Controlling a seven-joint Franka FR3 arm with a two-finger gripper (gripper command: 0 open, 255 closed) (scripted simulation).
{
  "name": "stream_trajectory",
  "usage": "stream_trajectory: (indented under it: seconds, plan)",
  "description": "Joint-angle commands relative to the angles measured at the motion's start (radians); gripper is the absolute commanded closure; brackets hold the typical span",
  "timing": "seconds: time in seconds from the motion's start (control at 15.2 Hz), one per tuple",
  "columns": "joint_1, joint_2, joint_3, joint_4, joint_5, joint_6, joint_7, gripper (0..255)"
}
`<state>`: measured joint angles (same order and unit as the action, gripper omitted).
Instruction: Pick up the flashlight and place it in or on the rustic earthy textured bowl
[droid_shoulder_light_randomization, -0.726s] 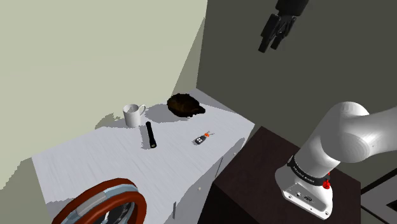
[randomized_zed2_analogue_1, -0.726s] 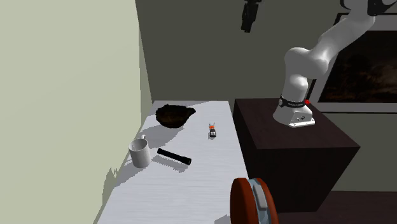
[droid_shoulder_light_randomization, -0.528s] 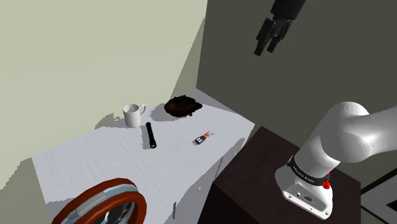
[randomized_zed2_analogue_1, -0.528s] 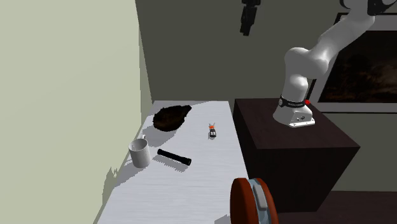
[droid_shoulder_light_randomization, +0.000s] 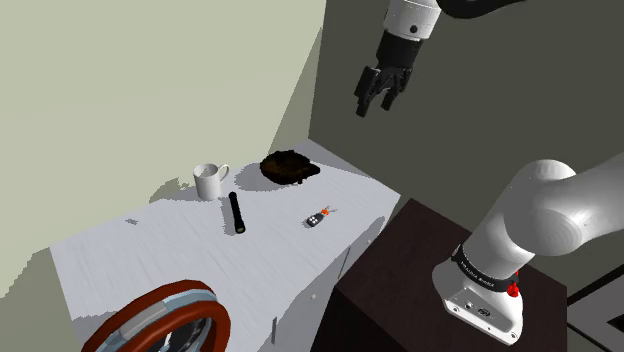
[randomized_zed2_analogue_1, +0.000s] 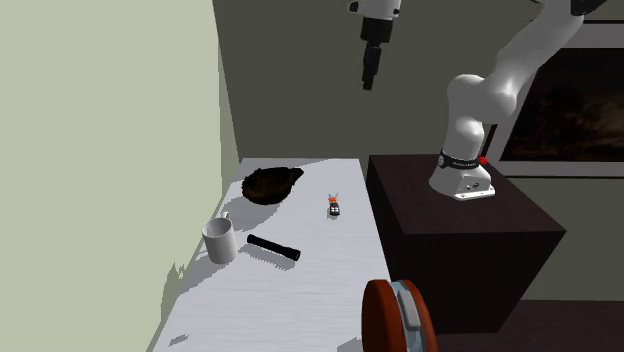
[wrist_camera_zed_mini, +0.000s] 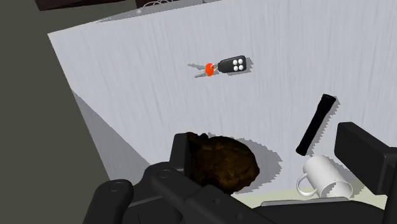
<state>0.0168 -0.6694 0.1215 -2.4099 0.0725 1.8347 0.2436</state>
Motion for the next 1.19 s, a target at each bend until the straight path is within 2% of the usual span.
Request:
stream_trajectory:
  seconds: [0.0,0.59,1.12]
  plan:
    - [0.002,0.047,0.029,-0.015,0.012,0.060,0.040,0]
    - [-0.005,0.337,0.150,0.011,0.014,0.309,0.220,0]
    - [-0.012,0.653,0.226,0.130,-0.084,0.479,0.419,0]
